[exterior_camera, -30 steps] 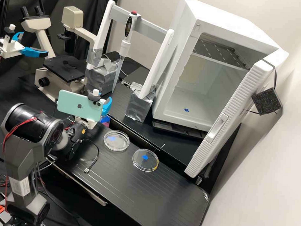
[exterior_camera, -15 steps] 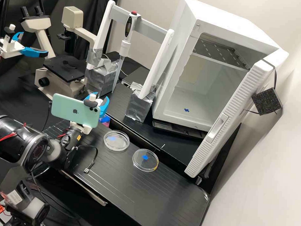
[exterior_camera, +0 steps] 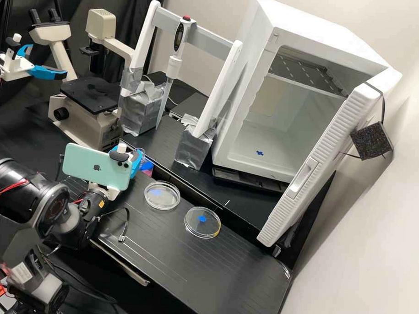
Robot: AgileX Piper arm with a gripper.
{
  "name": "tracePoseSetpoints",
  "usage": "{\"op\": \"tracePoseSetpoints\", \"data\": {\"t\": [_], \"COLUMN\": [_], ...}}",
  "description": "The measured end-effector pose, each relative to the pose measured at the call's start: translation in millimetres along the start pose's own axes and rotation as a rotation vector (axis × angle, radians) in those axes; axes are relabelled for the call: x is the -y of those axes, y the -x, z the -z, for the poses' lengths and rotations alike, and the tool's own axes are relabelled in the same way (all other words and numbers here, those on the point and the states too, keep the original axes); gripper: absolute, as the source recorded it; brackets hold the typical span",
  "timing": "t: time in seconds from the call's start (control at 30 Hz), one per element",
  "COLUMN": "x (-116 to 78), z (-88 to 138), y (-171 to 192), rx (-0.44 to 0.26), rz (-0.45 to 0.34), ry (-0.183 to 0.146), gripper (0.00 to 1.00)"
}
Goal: Open the bottle
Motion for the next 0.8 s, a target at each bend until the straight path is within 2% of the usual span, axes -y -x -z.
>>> {"op": "tracePoseSetpoints", "data": {"t": [0.23,0.27,0.4,0.7,0.8], "x": [8.4,8.4,8.7,10.0,6.6], "z": [-0.9,-0.9,-1.2,-3.3,-0.1], "y": [2.3,2.1,1.8,7.1,11.3], "rx": [0.002,0.001,0.001,0.020,0.004], "rz": [0.040,0.036,0.035,0.037,0.016], "ry": [0.001,0.002,0.000,0.018,0.021], "gripper": [0.00,1.00,1.00,1.00,1.00]}}
